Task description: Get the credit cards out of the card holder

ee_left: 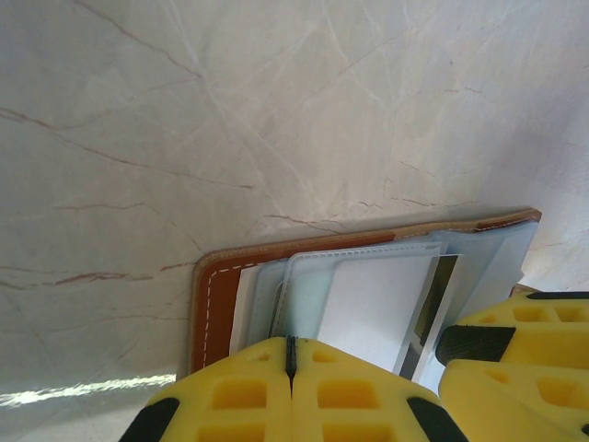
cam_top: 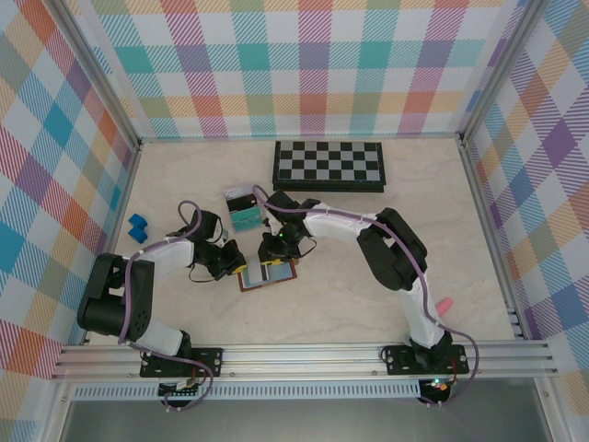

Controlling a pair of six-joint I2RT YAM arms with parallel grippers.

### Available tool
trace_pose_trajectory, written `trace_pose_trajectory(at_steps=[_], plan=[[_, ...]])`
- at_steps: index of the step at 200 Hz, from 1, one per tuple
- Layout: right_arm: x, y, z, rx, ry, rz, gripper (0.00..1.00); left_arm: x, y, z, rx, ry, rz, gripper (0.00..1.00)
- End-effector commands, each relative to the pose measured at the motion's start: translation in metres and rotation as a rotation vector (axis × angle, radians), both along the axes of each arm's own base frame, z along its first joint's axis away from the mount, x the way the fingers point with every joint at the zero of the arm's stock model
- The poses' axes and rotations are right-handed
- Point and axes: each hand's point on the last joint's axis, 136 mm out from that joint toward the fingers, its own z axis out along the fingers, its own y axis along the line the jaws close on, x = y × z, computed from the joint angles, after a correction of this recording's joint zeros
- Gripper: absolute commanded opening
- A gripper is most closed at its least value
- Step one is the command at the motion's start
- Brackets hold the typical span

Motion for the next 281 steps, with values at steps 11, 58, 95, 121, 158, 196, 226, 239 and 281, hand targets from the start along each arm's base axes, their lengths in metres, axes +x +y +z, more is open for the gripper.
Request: trace_pose_trajectory(at_steps=[11, 58, 95, 121, 158, 196, 226, 239, 281], plan=[[-0.006, 0.0, -0.013, -0.003, 0.064, 0.006, 0.26, -0.011, 0.01, -0.016, 0.046, 0.06, 0.005, 0.0], [-0.007, 0.005, -0.012, 0.039, 0.084, 0.013, 0.22, -0.014, 0.01, -0.018, 0.045, 0.067, 0.005, 0.0], [-0.004, 0.004, -0.012, 0.048, 0.081, -0.004, 0.13, -0.014, 0.012, -0.019, 0.055, 0.068, 0.008, 0.0], [0.0, -0.002, -0.011, 0.032, 0.071, -0.022, 0.08, -0.015, 0.015, -0.02, 0.073, 0.07, 0.011, 0.0], [0.005, -0.018, -0.006, 0.013, 0.05, -0.058, 0.06, -0.016, 0.018, -0.022, 0.094, 0.076, 0.012, 0.0], [0.005, -0.029, 0.001, 0.018, 0.042, -0.074, 0.05, -0.017, 0.017, -0.023, 0.09, 0.081, 0.01, 0.0], [0.006, -0.031, 0.009, 0.037, 0.035, -0.082, 0.04, -0.014, 0.016, -0.021, 0.08, 0.073, 0.01, 0.0], [0.006, -0.033, 0.012, 0.044, 0.026, -0.087, 0.04, -0.012, 0.014, -0.017, 0.069, 0.063, 0.011, 0.0], [0.014, -0.043, 0.021, 0.076, -0.025, -0.136, 0.0, 0.005, 0.002, 0.011, -0.002, -0.021, -0.008, 0.06]])
